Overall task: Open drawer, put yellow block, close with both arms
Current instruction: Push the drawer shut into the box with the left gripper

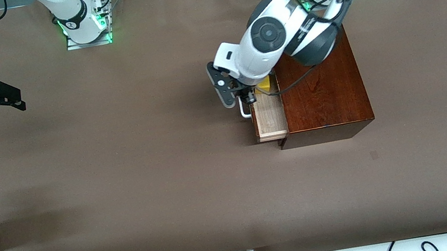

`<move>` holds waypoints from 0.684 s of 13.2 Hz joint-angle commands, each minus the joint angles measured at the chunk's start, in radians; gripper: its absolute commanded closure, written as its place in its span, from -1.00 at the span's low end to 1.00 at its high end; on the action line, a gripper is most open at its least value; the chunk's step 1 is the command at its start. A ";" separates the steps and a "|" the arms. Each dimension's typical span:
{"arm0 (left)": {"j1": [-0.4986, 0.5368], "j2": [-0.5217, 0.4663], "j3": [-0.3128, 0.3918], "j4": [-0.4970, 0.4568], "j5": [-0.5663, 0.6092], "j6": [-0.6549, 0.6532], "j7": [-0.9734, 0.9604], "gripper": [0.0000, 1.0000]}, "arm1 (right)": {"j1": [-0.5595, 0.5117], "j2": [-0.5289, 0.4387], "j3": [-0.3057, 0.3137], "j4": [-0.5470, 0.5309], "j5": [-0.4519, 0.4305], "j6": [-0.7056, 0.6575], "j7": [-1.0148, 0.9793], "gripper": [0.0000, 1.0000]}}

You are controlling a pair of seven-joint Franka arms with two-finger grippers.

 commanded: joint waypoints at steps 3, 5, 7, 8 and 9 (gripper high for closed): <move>-0.042 0.054 0.000 0.039 0.135 0.021 0.076 1.00 | 0.000 0.006 0.001 0.017 -0.008 -0.012 0.019 -1.00; -0.056 0.067 0.000 0.032 0.245 0.018 0.082 1.00 | 0.000 0.006 0.001 0.017 -0.008 -0.012 0.019 -1.00; -0.062 0.084 0.000 0.025 0.290 0.010 0.083 1.00 | 0.000 0.005 0.001 0.017 -0.008 -0.012 0.019 -1.00; -0.064 0.097 0.000 0.025 0.292 0.010 0.082 1.00 | 0.000 0.006 0.001 0.017 -0.008 -0.012 0.019 -1.00; -0.064 0.103 0.000 0.023 0.292 0.009 0.083 1.00 | 0.000 0.006 0.001 0.017 -0.008 -0.012 0.019 -1.00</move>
